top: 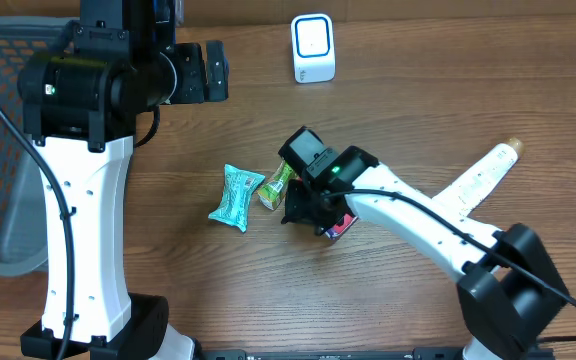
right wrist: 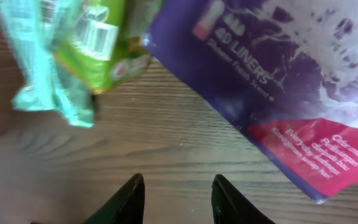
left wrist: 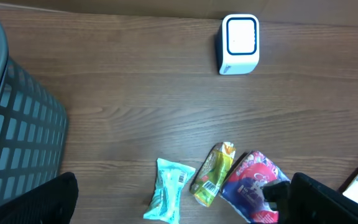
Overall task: Scan the item barcode
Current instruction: 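Move the right gripper to the red-purple snack bag, then grasp the red-purple bag with the right gripper and lift it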
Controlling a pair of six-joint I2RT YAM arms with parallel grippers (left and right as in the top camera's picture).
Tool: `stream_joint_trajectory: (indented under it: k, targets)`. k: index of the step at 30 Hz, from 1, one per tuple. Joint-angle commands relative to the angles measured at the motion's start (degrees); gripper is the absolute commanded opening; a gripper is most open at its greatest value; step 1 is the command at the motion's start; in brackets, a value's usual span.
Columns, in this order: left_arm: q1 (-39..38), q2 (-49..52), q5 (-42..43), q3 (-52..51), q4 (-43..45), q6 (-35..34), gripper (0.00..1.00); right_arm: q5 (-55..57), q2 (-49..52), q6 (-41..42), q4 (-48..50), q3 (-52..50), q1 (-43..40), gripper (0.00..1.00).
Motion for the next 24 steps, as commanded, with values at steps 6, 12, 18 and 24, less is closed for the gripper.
stream_joint_trajectory:
  k: [6, 12, 18, 24]
  targets:
    - [0.0, 0.3, 0.2, -0.3, 0.1, -0.3, 1.0, 8.2, 2.3, 5.0, -3.4, -5.8, -3.3, 0.42]
    - [0.0, 0.4, 0.2, -0.3, 0.1, -0.3, 1.0, 11.7, 2.2, -0.9, -5.6, -4.9, -10.9, 0.46]
    - [0.0, 0.4, 0.2, -0.3, 0.1, -0.3, 0.99, -0.4, 1.1, -18.2, -6.7, 1.4, -17.9, 0.61]
    - [0.0, 0.4, 0.2, -0.3, 0.1, -0.3, 0.99, -1.4, 0.4, -31.9, -12.0, 9.6, -20.9, 0.72]
